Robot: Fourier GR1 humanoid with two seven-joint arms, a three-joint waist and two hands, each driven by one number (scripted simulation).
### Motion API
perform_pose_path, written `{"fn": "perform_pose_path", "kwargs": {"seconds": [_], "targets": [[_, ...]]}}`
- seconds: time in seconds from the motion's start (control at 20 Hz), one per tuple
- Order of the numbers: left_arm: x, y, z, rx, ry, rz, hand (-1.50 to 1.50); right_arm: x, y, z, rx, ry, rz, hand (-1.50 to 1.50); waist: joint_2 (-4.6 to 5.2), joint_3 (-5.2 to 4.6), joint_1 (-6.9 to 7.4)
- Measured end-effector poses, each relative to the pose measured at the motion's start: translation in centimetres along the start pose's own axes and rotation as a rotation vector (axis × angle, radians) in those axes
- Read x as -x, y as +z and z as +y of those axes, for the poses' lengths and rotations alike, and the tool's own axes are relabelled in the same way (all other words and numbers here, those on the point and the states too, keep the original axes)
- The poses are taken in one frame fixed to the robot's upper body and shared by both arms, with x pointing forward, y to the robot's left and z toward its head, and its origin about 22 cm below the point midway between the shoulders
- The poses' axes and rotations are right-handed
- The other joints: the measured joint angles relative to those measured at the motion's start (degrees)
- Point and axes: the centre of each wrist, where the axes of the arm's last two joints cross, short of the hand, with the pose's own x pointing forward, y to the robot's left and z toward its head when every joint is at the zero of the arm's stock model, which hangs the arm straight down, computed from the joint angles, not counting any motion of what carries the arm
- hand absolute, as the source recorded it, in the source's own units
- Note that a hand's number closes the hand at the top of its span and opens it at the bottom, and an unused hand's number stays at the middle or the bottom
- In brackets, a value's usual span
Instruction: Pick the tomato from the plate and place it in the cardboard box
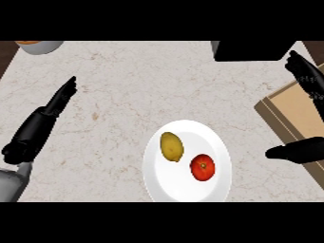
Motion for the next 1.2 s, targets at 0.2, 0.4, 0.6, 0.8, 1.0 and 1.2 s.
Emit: {"fn": "perform_pose_path", "kwargs": {"seconds": [0.2, 0.4, 0.6, 0.8, 1.0, 1.2], "targets": [[-0.3, -0.5, -0.2, 0.003, 0.016, -0.015, 0.00, 0.8, 1.5, -0.9, -0.110, 0.133, -0.082, -1.50, 0.14, 0.09, 0.46], [-0.1, -0.7, -0.3, 0.015, 0.019, -0.022, 0.00, -0.1, 1.7, -1.0, -0.226, 0.272, -0.139, -1.50, 0.13, 0.07, 0.65], [-0.6, -1.0, -0.1, 0.015, 0.023, -0.021, 0.00, -2.1, 1.5, -0.1, -0.371, 0.420, -0.106, -1.50, 0.03, 0.02, 0.85], [-0.7, -1.4, 0.0, 0.019, 0.024, -0.021, 0.00, -4.6, 1.2, 1.5, -0.531, 0.563, -0.063, -1.50, 0.01, -0.04, 0.92], [-0.6, -1.5, -0.3, 0.020, 0.024, -0.023, 0.00, -6.9, 1.3, 4.6, -0.646, 0.669, -0.025, -1.50, 0.03, -0.05, 1.14], [-0.6, -1.6, -0.7, 0.020, 0.027, -0.025, 0.00, -9.6, 1.4, 7.4, -0.710, 0.773, 0.025, -1.50, 0.00, -0.06, 1.24]]}}
